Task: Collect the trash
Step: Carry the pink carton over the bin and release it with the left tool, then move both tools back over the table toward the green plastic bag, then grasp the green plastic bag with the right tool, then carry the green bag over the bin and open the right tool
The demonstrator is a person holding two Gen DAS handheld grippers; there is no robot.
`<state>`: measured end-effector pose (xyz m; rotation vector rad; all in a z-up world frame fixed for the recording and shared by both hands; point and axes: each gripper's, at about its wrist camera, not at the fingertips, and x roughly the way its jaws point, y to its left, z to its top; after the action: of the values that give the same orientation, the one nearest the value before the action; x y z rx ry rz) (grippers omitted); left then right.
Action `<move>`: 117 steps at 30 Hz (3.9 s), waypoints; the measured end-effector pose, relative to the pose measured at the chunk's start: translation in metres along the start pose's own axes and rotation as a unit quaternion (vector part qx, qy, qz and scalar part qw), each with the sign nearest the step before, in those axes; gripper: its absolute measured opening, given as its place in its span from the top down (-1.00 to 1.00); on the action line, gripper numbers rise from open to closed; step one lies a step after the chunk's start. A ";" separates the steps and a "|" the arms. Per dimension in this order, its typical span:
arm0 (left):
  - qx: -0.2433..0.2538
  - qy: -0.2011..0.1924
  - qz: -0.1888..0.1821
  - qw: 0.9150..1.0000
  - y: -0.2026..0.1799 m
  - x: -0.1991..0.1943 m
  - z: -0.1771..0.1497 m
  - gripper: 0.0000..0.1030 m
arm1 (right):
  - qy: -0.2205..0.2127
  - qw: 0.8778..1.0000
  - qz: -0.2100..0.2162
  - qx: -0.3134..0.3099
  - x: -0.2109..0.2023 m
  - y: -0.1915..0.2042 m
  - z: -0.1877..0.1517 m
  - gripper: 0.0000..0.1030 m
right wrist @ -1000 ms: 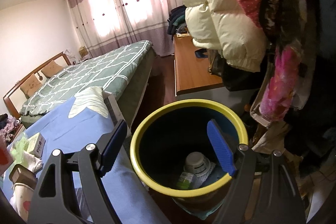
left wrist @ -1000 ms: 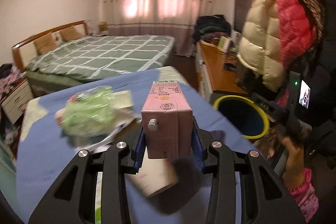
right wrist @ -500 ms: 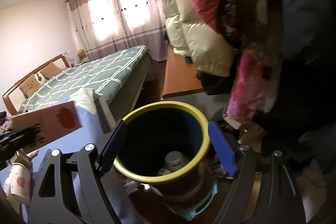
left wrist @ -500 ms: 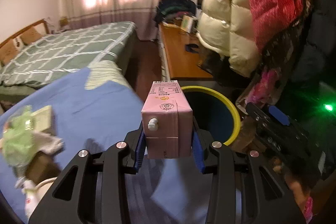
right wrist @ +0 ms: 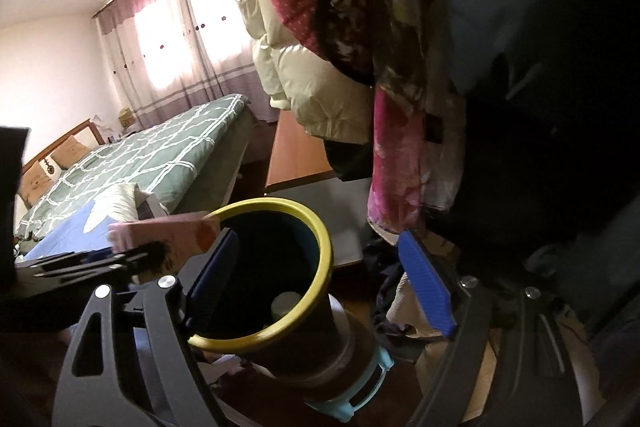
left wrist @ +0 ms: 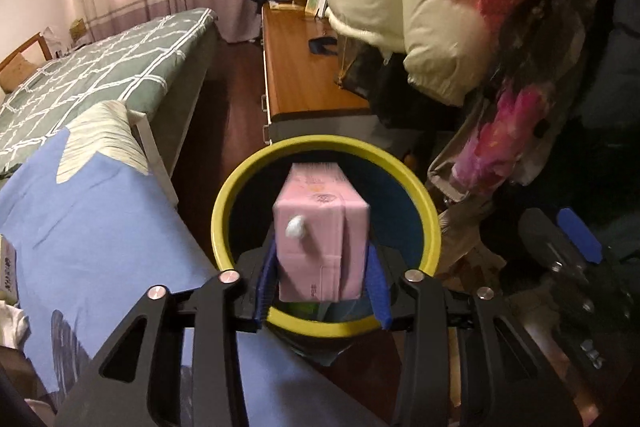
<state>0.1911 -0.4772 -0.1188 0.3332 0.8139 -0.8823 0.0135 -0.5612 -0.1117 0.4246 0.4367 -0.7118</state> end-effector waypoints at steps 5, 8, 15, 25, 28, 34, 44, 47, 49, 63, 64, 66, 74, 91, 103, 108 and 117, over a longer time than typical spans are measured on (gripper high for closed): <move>-0.008 -0.035 0.036 0.999 0.005 -0.022 -0.003 -0.63 | 0.007 1.000 0.007 0.000 0.005 0.002 -0.002 -0.53; -0.019 -0.062 0.056 0.996 0.013 -0.053 -0.008 -0.71 | 0.007 1.000 0.016 -0.005 0.002 0.009 -0.003 -0.53; -0.091 -0.114 0.089 0.985 0.059 -0.136 -0.041 -0.90 | 0.016 0.999 0.043 -0.024 -0.004 0.034 -0.010 -0.54; -0.168 -0.153 0.186 0.956 0.156 -0.217 -0.101 -0.90 | 0.021 0.993 0.088 -0.072 -0.023 0.089 -0.017 -0.58; -0.193 -0.160 0.218 0.943 0.192 -0.237 -0.121 -0.90 | 0.026 0.989 0.110 -0.093 -0.029 0.115 -0.023 -0.58; -0.236 -0.175 0.295 0.909 0.263 -0.275 -0.167 -0.90 | 0.047 0.975 0.166 -0.138 -0.038 0.176 -0.039 -0.59; -0.292 -0.178 0.397 0.852 0.350 -0.300 -0.245 -0.90 | 0.079 0.940 0.261 -0.206 -0.058 0.280 -0.067 -0.59; -0.324 -0.180 0.392 0.842 0.366 -0.306 -0.261 -0.90 | 0.086 0.927 0.282 -0.233 -0.063 0.306 -0.076 -0.59; -0.335 -0.183 0.398 0.834 0.368 -0.312 -0.267 -0.90 | 0.100 0.917 0.300 -0.243 -0.062 0.321 -0.078 -0.59; -0.377 -0.143 0.509 0.761 0.390 -0.315 -0.285 -0.90 | 0.161 0.865 0.324 -0.347 -0.039 0.445 -0.080 -0.45; -0.382 -0.136 0.514 0.756 0.393 -0.314 -0.287 -0.90 | 0.163 0.862 0.321 -0.357 -0.038 0.452 -0.085 -0.42; -0.391 -0.127 0.512 0.754 0.398 -0.310 -0.289 -0.90 | 0.175 0.853 0.320 -0.374 -0.035 0.464 -0.094 -0.33; -0.394 -0.101 0.504 0.762 0.405 -0.295 -0.291 -0.90 | 0.226 0.829 0.308 -0.409 -0.014 0.489 -0.118 -0.18; -0.396 -0.094 0.490 0.771 0.399 -0.289 -0.287 -0.90 | 0.210 0.830 0.337 -0.392 -0.028 0.479 -0.100 0.96; -0.392 -0.096 0.486 0.775 0.395 -0.288 -0.284 -0.90 | 0.130 0.868 0.360 -0.316 -0.067 0.423 -0.036 0.98; -0.388 -0.099 0.484 0.778 0.391 -0.288 -0.283 -0.90 | 0.116 0.895 0.331 -0.276 -0.059 0.378 -0.017 0.98; -0.370 -0.107 0.475 0.791 0.383 -0.286 -0.276 -0.90 | 0.075 0.954 0.206 -0.203 -0.029 0.275 0.008 0.98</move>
<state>0.2527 0.0712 -0.1110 -0.0819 0.5997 0.3745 0.1882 -0.3628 -0.0292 0.1687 0.6006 -0.1748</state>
